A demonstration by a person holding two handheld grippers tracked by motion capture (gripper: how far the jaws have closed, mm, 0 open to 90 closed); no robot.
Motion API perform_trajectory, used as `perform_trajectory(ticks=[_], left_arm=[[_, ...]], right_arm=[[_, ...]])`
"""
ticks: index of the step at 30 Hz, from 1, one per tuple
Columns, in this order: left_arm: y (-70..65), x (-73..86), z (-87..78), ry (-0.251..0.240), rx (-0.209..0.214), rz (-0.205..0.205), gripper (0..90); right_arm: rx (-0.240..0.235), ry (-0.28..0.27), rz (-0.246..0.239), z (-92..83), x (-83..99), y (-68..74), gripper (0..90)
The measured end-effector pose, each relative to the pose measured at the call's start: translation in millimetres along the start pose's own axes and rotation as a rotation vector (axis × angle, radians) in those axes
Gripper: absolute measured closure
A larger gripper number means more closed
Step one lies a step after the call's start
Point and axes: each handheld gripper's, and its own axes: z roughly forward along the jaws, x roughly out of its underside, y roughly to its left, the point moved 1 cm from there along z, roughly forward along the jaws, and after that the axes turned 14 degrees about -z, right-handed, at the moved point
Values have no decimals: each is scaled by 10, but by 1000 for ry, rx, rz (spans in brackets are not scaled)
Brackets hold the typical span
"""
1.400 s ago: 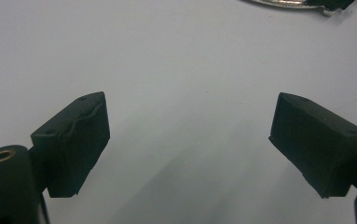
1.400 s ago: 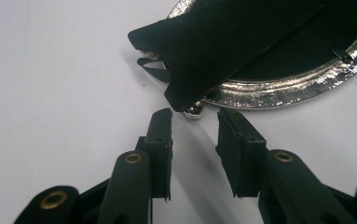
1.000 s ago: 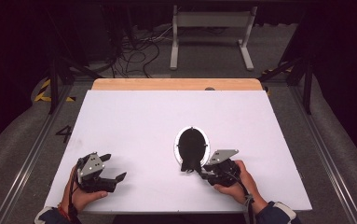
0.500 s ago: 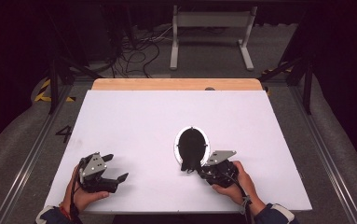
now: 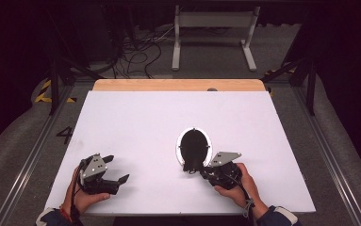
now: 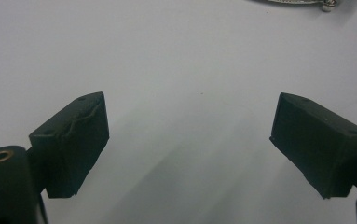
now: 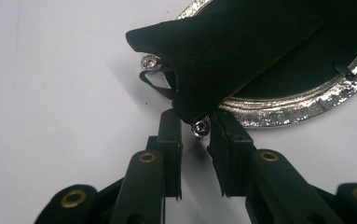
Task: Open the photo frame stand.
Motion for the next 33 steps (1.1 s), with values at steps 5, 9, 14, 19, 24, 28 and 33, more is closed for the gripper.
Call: perform_trajectory(ticks=[5,9,14,19,24,28,33], left_arm=[[-10,2,2,2,9,3,115],[-14,4,9,9,14,8,119],[-26,10,27,19,19,8,120],[-27,11,40,27,21,13,120],[-32,14,61,37,22,13,123],[-51,13,71,43,23,14,123],[-47,0,75,42,21,16,131]], right_arm=[[18,-29,14,-25,17,-12,726],[-3,-45,46,-13,33,-31,721],[0,-62,104,33,60,-64,725],[-49,-105,154,37,78,-109,697],[-75,-132,146,73,32,-101,613],[-113,-162,184,82,32,-142,564],[-226,-214,427,143,67,-257,530]])
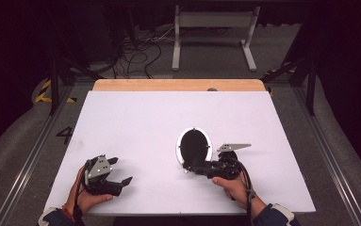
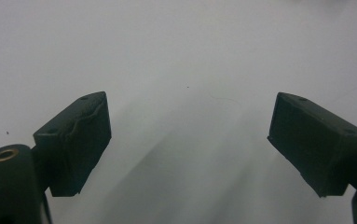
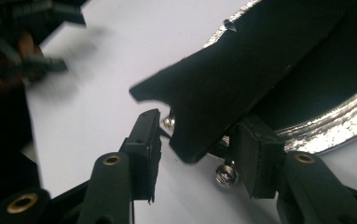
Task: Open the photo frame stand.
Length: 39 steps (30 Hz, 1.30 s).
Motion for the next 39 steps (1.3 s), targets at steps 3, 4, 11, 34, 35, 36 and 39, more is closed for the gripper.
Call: perform_trajectory(ticks=[3,4,11,34,35,36,39], left_arm=[[-5,-8,-18,-13,0,-10,133],[-5,-9,-17,-14,-2,-8,134],[-27,-33,24,-7,11,-5,133],[-264,-955,1253,104,194,-31,157],[-264,-971,1275,99,201,-35,157],[-256,-985,1297,97,215,-38,157],[-242,-1005,1338,93,242,-67,159]], right_arm=[[-26,-34,78,25,-15,-72,524],[-30,-41,92,26,-16,-90,518],[-85,-73,218,45,-17,-188,513],[-136,-73,194,63,-53,-334,660],[-134,-74,174,59,-56,-328,663],[-133,-72,151,53,-60,-321,666],[-127,-71,110,43,-65,-305,670]])
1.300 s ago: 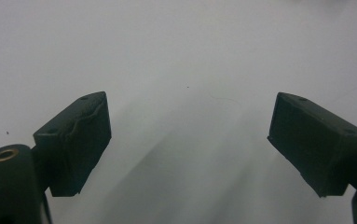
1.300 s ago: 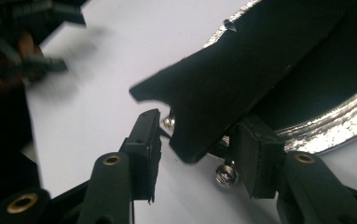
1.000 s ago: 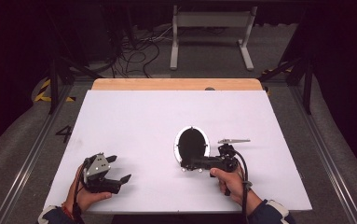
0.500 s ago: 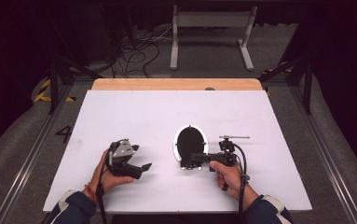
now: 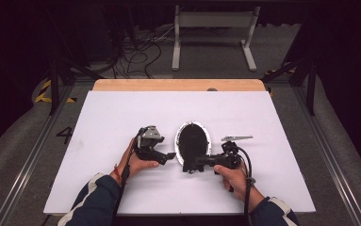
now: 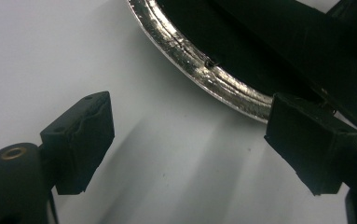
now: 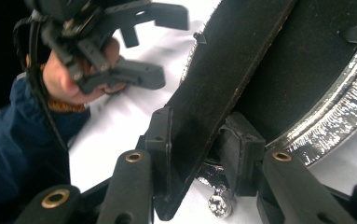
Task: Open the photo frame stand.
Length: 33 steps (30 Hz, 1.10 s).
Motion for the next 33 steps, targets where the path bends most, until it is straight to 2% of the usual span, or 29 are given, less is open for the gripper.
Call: perform_trajectory(ticks=[1,4,6,9,10,13,15,16,17,19,23,28,29,31,32,33], left_arm=[[6,-24,35,-9,27,-18,163],[-2,-40,60,-10,45,-17,171],[-6,-53,73,-7,60,-10,168],[-26,-54,58,-10,82,-21,193],[-25,-58,56,-10,86,-10,200],[-63,-59,58,-8,114,-17,203],[-100,-66,60,-5,130,-4,217],[-107,-76,59,-3,138,22,228],[-128,-76,55,-2,146,17,241],[-152,-79,50,-4,166,15,263],[-192,-82,51,-4,202,41,315],[-182,-84,25,-18,209,36,384],[-186,-80,14,-24,211,20,420],[-178,-82,5,-28,205,28,484],[-174,-82,-4,-33,200,29,484],[-168,-79,-17,-40,206,15,544]], right_arm=[[6,9,-42,-10,-5,26,673],[10,11,-69,-18,-6,41,676],[17,12,-115,-27,0,60,681],[18,16,-139,-36,3,75,681],[18,17,-152,-37,2,81,682],[20,19,-187,-44,4,100,683],[21,19,-216,-49,4,117,686],[21,21,-224,-52,1,123,687],[22,21,-234,-52,0,128,687],[23,20,-243,-53,1,133,687],[21,18,-249,-55,3,135,687],[25,22,-257,-58,6,139,688],[27,25,-256,-58,7,141,688],[29,28,-260,-62,7,145,688],[29,28,-260,-62,7,145,688],[32,29,-266,-66,9,154,692]])
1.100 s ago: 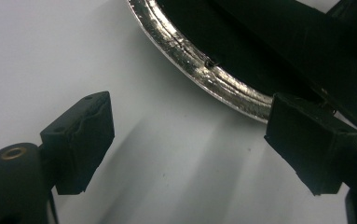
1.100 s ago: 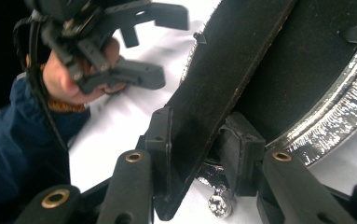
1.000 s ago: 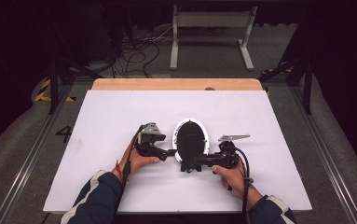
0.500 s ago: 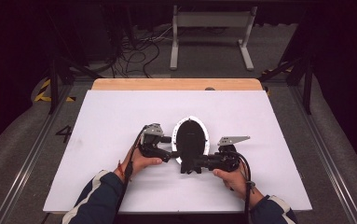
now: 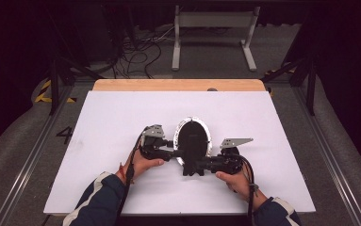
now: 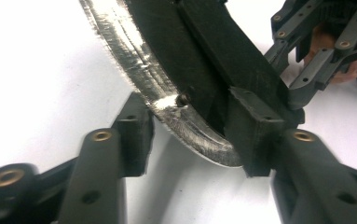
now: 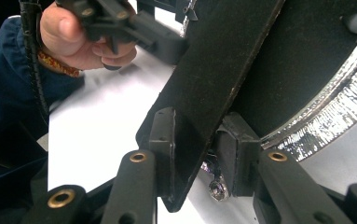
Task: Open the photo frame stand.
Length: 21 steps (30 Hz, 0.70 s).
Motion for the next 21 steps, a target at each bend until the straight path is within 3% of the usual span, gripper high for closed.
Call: perform_trajectory(ticks=[10,21], left_arm=[[-82,9,4,6,49,49,585],[-137,15,-18,2,13,93,589]], right_arm=[[6,9,-22,-11,-1,32,729],[11,12,-32,-16,0,41,739]])
